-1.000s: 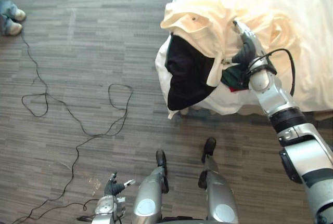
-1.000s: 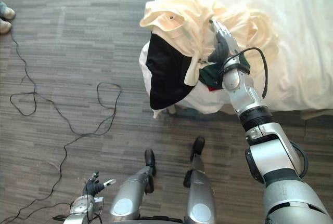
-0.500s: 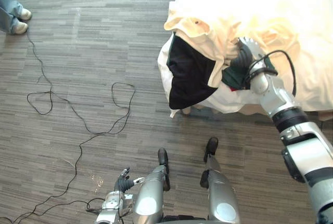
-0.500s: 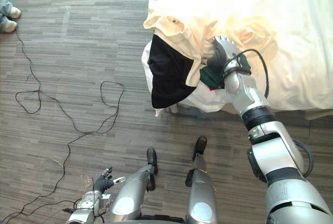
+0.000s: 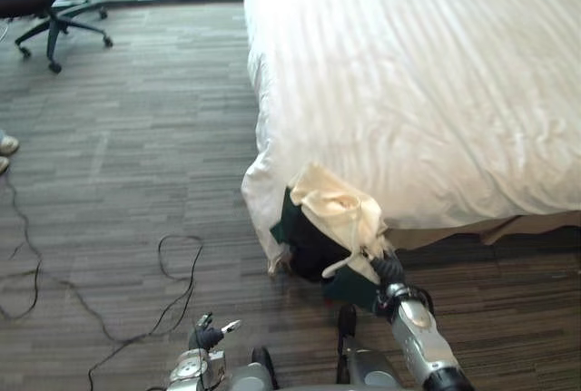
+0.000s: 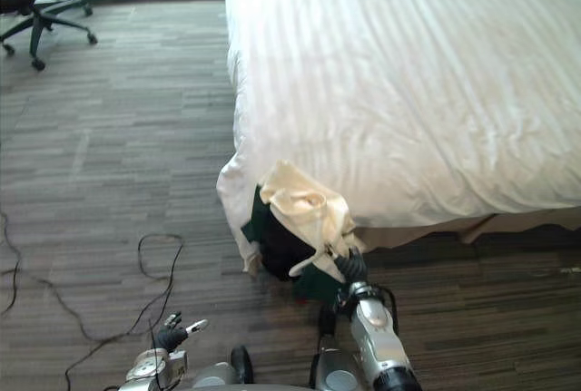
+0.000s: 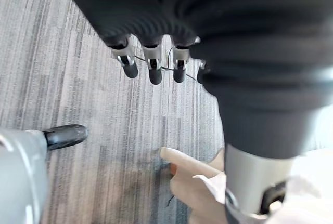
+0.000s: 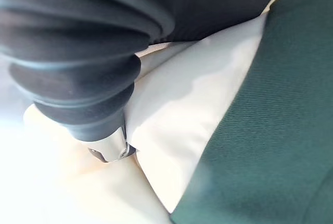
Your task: Tidy the bed and pick cloth on bed and put in laundry
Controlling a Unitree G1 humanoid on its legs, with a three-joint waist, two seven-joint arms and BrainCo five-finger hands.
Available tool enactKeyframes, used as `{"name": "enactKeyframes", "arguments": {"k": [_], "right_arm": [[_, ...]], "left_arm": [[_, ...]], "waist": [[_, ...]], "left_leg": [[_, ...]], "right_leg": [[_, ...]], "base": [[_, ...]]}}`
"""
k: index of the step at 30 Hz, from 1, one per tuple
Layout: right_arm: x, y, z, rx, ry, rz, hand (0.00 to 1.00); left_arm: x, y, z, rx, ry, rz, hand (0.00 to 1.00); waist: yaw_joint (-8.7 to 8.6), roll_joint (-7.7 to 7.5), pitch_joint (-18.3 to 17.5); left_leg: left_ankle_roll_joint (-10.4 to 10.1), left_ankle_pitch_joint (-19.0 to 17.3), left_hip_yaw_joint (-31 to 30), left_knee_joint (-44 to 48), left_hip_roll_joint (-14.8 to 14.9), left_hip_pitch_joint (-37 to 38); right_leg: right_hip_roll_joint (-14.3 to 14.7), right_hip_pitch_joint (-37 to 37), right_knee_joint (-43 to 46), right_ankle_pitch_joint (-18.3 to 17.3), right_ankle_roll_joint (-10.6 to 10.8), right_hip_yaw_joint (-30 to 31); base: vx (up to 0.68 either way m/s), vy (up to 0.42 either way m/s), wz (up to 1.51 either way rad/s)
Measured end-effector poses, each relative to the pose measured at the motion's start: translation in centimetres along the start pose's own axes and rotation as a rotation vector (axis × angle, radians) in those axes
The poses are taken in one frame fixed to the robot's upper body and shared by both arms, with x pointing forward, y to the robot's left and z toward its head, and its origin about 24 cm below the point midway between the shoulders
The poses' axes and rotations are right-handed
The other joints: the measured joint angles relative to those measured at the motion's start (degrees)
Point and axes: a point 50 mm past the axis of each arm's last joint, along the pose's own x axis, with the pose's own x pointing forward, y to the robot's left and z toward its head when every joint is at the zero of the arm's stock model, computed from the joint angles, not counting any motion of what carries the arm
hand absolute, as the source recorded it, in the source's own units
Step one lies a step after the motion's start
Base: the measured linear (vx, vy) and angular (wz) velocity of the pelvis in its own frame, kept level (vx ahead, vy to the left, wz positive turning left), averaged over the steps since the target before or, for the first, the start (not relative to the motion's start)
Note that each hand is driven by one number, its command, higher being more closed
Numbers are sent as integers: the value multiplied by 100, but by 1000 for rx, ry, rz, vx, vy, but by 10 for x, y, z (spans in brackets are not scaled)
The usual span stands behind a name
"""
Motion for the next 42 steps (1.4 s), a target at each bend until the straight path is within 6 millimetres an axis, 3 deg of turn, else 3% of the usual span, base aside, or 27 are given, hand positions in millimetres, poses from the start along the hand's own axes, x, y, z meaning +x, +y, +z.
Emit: {"name": "enactKeyframes", "arguments": {"k": [4, 11, 14, 20, 27, 30, 31, 32, 33, 34, 37, 39, 40, 41, 42], "right_arm": [[-17, -16, -37, -7, 147, -94, 100], [-43, -29, -70, 32, 281, -174, 100], [-51, -35, -76, 41, 305, -204, 100], [-58, -38, -82, 85, 318, -262, 100], [-60, -38, -84, 87, 328, -267, 100], [-60, -38, -85, 74, 333, -267, 100], [-62, -37, -86, 70, 340, -266, 100], [-61, -34, -87, 62, 343, -249, 100], [-58, -31, -85, 59, 338, -239, 100], [-52, -31, -80, 40, 317, -223, 100], [-29, -24, -59, 10, 241, -177, 100], [-23, -19, -53, 6, 214, -161, 100], [-20, -19, -49, 6, 191, -166, 100], [-19, -20, -46, 9, 177, -174, 100], [-12, -16, -38, 10, 145, -175, 100]], "left_arm": [[-1, 0, -2, -63, 8, 11, 0], [-6, 3, -16, -78, 44, 19, 0], [-7, -2, -18, -84, 50, 0, 0], [-17, -4, -41, -89, 118, -9, 0], [-18, -10, -41, -58, 122, -40, 0], [-18, -24, -39, -34, 111, -82, 0], [-17, -27, -35, -19, 92, -93, 0], [-13, -24, -25, -3, 60, -83, 0], [-12, -25, -22, -8, 47, -81, 0], [-13, -28, -19, -33, 30, -83, 0], [-18, -40, -14, -65, -17, -75, 0], [-20, -43, -5, -75, -66, -73, 0], [-20, -44, 3, -90, -109, -68, 0], [-20, -46, 6, -100, -123, -65, 0], [-20, -43, 7, -119, -128, -46, 0]], "waist": [[2, 17, -64], [-18, 29, -186], [-17, 26, -221], [0, -15, -320], [4, -14, -323], [-73, 64, -288], [-159, 94, -265], [-171, -29, -287], [-113, -64, -319], [36, 15, -318], [104, 281, -278], [183, 294, -211], [178, 213, -163], [194, 239, -176], [276, 333, -164]], "left_leg": [[-4, -1, 98, -72, 17, 285], [-19, -12, 74, -126, 13, 530], [-17, -10, -82, -126, 4, 529], [-16, -9, -221, -144, 0, 546], [-16, -5, -291, -151, -13, 531], [18, 45, -716, -111, -19, 380], [60, 86, -1118, -43, -38, 193], [48, 210, -1528, -30, -174, 6], [53, 287, -1640, -109, -187, -31], [26, 396, -1854, -173, -173, -174], [21, 674, -2500, -193, -214, -593], [312, 921, -2363, 61, -404, -874], [832, 1000, -1712, 112, -468, -949], [991, 834, -1091, 220, -410, -959], [998, 631, -119, 359, -176, -1006]], "right_leg": [[46, 179, -1, -16, -15, 60], [45, 421, -2, -104, -12, 29], [0, 520, -2, -131, -8, -135], [-17, 593, -1, -160, 24, -245], [-43, 616, 30, -184, 8, -330], [-80, 365, 833, -692, -4, -251], [-10, 184, 1414, -1238, -120, 542], [1, 77, 1725, -1582, 70, 1041], [-10, -1, 1834, -1625, 44, 973], [-39, -44, 1858, -1639, 36, 748], [-181, 34, 1767, -1649, 32, -8], [-357, 342, 1662, -1818, 67, -589], [-454, 623, 1459, -1872, 29, -869], [-464, 710, 1430, -1850, -6, -1157], [-471, 856, 1493, -1907, -21, -1525]], "base": [[-7, -16, -10], [-29, -15, -2], [-16, -8, 31], [-10, -10, 11], [-10, -7, 5], [-13, -10, 67], [21, -26, 174], [34, -28, 171], [28, -71, 140], [-3, -75, 106], [-25, -42, 130], [-44, -5, 191], [-44, 27, 196], [-41, 44, 220], [-26, 40, 171]]}}
